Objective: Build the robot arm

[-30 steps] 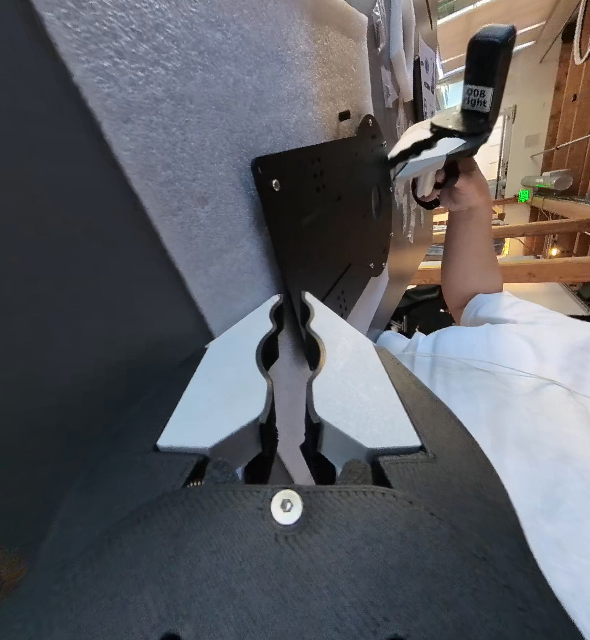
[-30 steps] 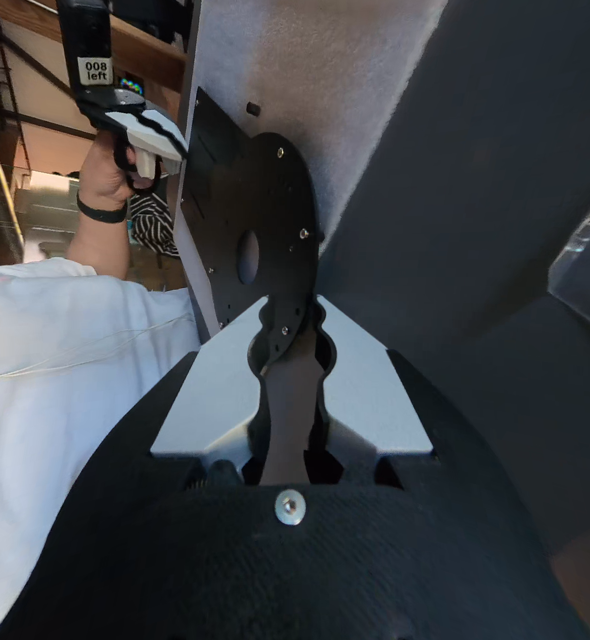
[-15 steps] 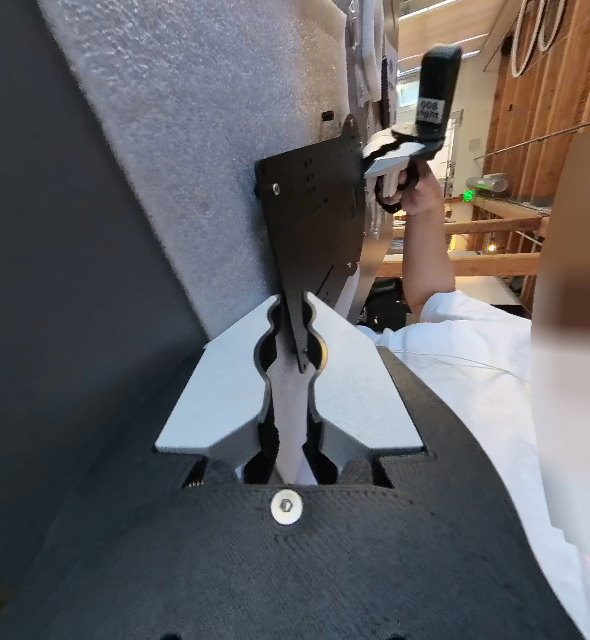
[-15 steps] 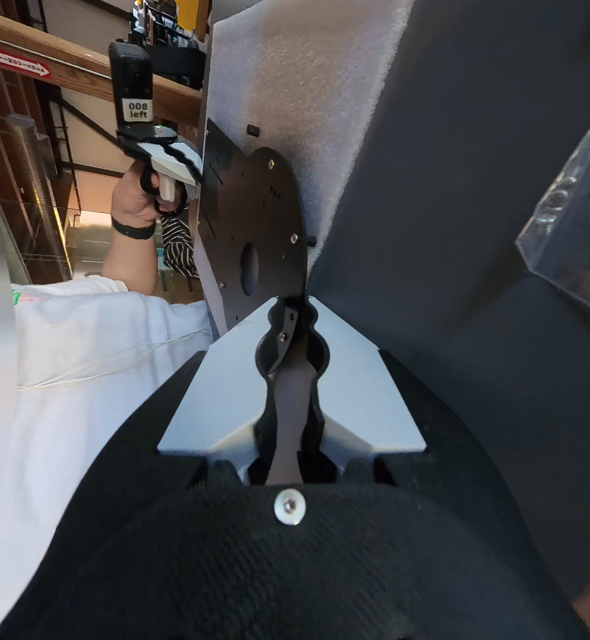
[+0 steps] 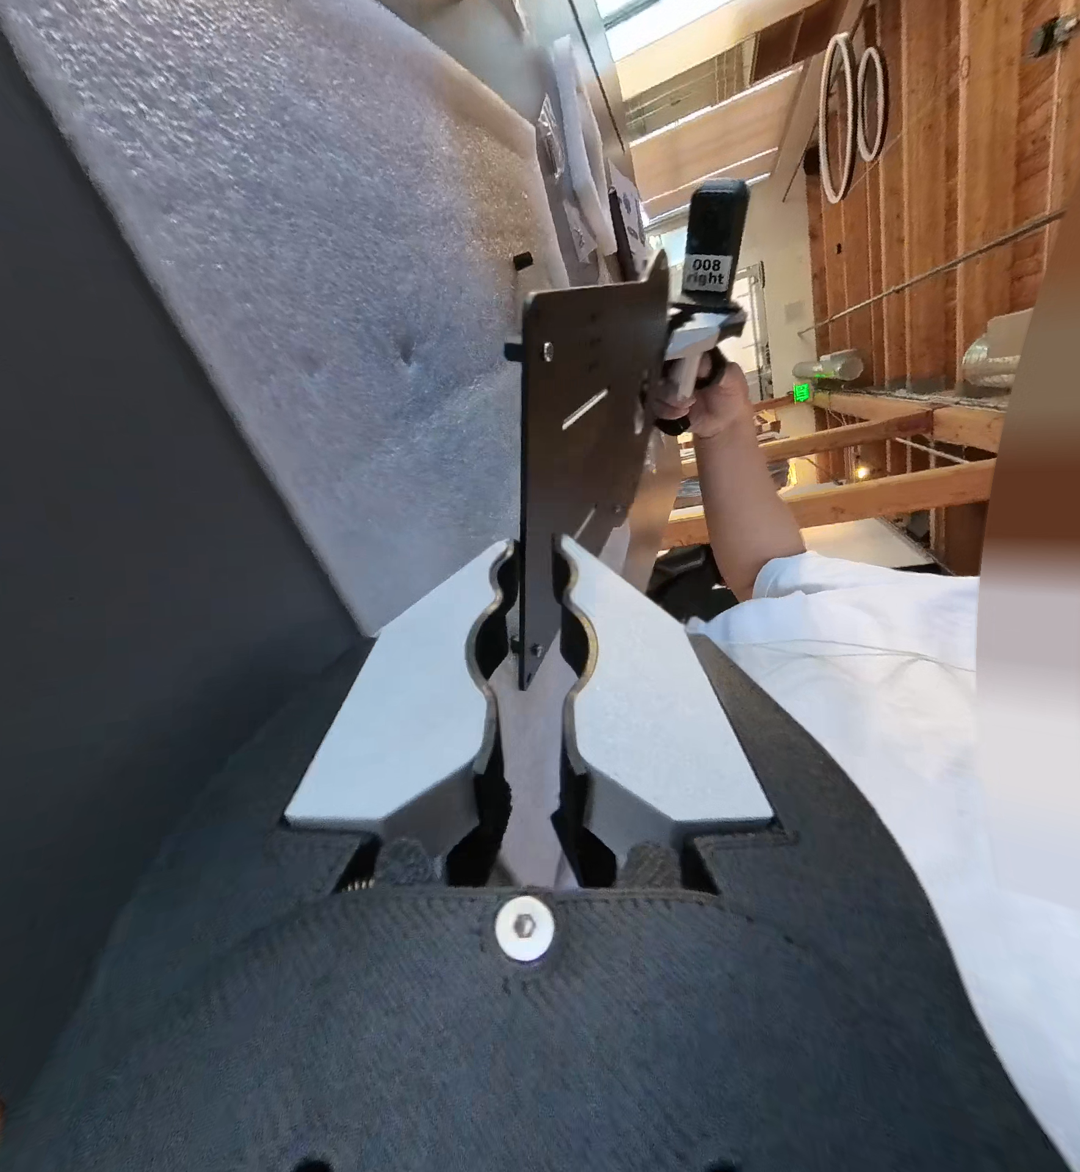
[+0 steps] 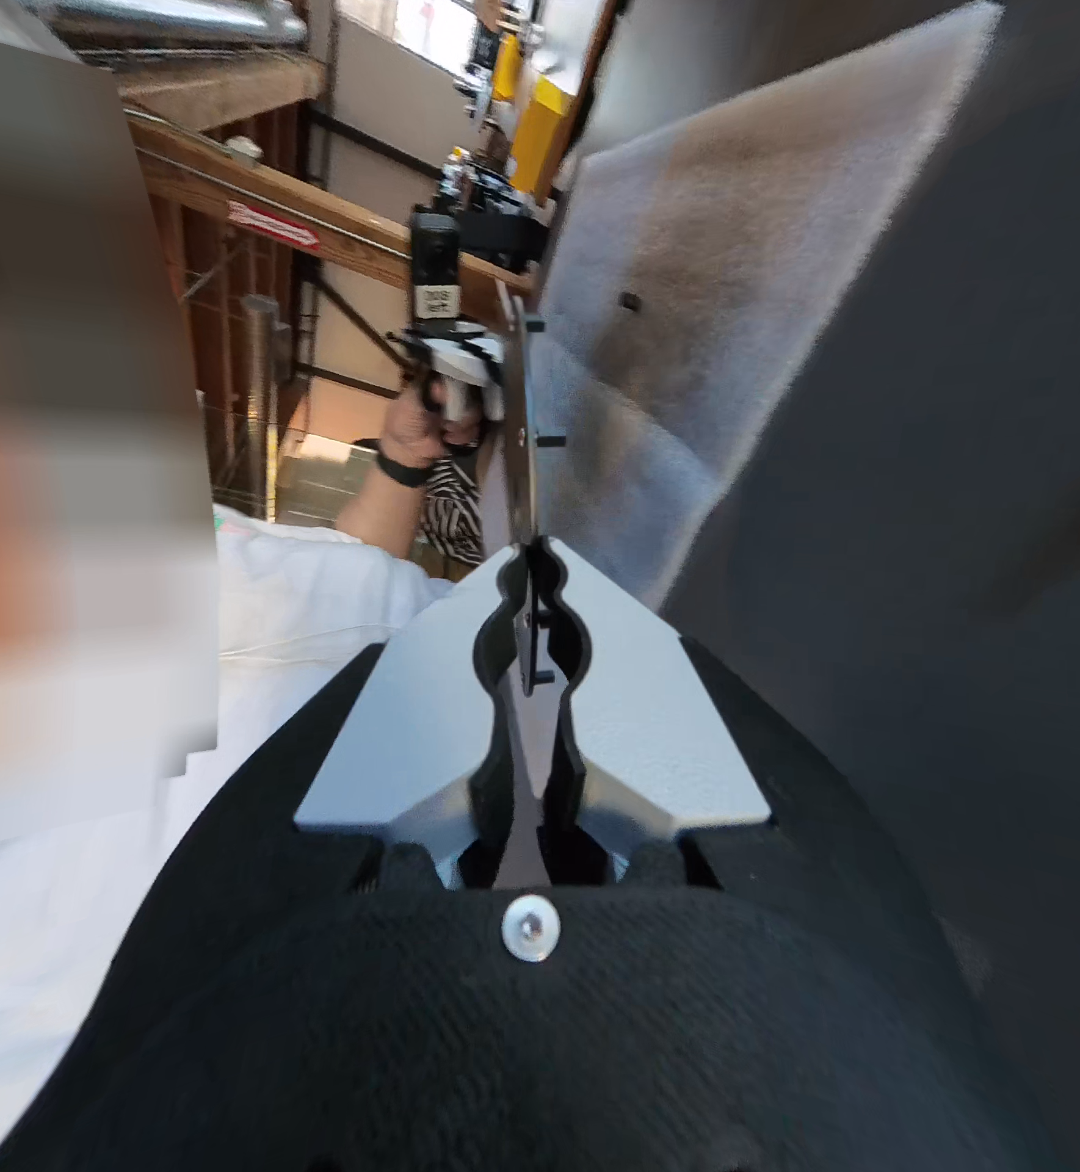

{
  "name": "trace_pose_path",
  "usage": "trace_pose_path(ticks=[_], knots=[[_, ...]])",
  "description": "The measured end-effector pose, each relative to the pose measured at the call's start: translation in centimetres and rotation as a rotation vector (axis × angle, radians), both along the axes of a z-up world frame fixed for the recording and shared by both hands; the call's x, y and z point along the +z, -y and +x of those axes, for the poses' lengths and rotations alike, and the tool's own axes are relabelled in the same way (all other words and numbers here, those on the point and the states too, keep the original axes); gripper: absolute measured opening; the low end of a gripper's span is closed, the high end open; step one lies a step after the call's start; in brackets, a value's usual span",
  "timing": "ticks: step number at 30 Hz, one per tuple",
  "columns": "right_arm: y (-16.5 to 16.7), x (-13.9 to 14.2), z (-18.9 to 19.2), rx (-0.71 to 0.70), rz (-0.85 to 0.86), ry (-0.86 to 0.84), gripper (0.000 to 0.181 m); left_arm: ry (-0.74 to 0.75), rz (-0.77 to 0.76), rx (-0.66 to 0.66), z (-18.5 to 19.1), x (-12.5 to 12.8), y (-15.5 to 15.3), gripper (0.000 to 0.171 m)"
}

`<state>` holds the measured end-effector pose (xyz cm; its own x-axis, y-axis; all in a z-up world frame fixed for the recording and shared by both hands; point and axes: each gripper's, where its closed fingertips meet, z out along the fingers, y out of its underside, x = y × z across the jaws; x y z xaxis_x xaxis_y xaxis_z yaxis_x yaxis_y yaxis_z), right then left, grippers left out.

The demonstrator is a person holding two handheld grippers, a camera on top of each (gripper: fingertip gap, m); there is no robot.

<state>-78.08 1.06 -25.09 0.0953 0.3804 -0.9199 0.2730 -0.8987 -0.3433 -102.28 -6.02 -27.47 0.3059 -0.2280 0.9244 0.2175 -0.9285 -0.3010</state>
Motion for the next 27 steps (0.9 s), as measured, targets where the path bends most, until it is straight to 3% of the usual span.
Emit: trace_pose_path(ticks=[2, 9, 13, 18, 27], knots=[[0.5, 1.3, -0.1, 0.018, 0.016, -0.078, 0.000, -0.019, 0.030, -0.010, 0.0, -0.1, 0.1, 0.006], [1.6, 2.1, 0.0, 0.075, 0.217, -0.115, 0.000, 0.045, 0.072, -0.072, 0.5, 0.6, 0.4, 0.011], [1.8, 2.5, 0.0, 0.079, 0.226, -0.134, 0.000, 0.033, 0.076, -0.125, 1.5, 0.5, 0.5, 0.011], [0.9, 2.4, -0.3, 0.031, 0.134, -0.127, 0.000, 0.101, -0.092, -0.131, 1.5, 0.3, 0.4, 0.005], [-0.3, 2.4, -1.3, -0.015, -0.063, -0.106, 0.000, 0.141, -0.153, -0.057, 0.6, 1.9, 0.5, 0.004]])
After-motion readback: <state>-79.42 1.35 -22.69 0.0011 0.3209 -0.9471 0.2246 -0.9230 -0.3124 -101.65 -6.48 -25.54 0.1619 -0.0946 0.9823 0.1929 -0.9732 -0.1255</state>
